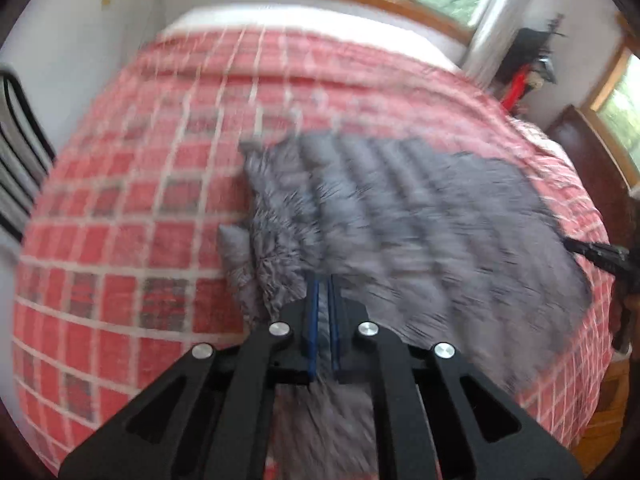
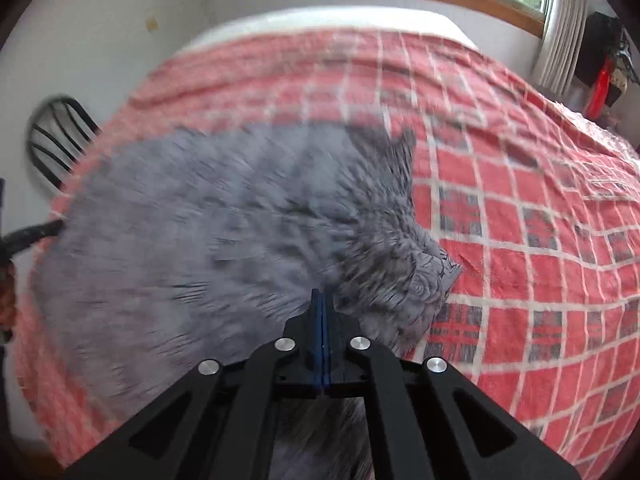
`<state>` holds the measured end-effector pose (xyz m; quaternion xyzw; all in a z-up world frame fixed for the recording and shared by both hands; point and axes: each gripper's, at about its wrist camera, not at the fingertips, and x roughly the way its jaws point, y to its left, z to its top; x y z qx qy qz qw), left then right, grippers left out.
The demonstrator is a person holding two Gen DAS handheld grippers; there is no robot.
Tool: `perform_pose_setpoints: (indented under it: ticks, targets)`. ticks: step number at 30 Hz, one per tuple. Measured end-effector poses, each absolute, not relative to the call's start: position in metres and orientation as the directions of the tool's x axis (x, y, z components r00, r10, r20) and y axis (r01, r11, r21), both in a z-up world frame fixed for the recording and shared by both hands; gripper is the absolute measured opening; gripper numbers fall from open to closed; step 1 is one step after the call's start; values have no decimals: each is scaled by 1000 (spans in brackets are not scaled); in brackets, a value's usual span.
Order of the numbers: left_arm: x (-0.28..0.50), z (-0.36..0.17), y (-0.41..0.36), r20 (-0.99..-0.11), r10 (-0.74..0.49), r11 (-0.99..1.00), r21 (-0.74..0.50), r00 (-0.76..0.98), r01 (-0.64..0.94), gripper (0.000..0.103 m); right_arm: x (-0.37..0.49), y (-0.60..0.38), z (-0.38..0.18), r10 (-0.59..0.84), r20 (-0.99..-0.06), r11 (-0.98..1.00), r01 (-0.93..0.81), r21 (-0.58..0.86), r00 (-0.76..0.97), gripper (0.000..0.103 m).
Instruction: Fold large clothes
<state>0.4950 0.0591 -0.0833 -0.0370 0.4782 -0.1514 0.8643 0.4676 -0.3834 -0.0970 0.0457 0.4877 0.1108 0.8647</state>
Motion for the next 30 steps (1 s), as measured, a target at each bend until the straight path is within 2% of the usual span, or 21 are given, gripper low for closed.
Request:
perform_pose_setpoints:
  ticks: [4,7,9,11,15,17,20,23,26,30]
  targets:
    - [444,-67,48,-761,-410,906,-274,503,324,6,430,-367,-90,303,-809,952,-208,226,504,0]
    - [436,-99,40,-810,-347,929,-225,473,295,6,427,-358,-123,219,-851,971,-191,143,477,0]
    - [443,-131,47,-841,-333,937,-245,427,249,2,430,-361,-140,217,-862,973,-168,156,458,0]
    - [444,-140,52,-838,-350,934,-275,419,229,1,433,-364,-146,220,-865,974,-154,168,451,0]
    - [427,-113,55,-814,-351,934,-267,463,238,1,411,-367,-119,235,-837,970,-169,173,494,0]
    - [402,-89,52,-769,-415,906,-304,486,294,1,394,-364,-105,256,-815,964,-197,177,520,0]
    - [383,-84,25,-752,-487,865,-342,445,368,3,382,-350,-110,251,-814,963,-221,155,524,0]
    - [383,-104,-1,-793,-435,881,-276,427,384,3,390,-344,-135,196,-843,974,-201,107,500,0]
    - [399,-136,-2,-838,-380,908,-257,391,332,1,398,-346,-151,196,-860,974,-192,117,471,0]
    - [398,-133,13,-821,-430,891,-319,376,322,1,387,-341,-122,236,-833,965,-218,142,501,1]
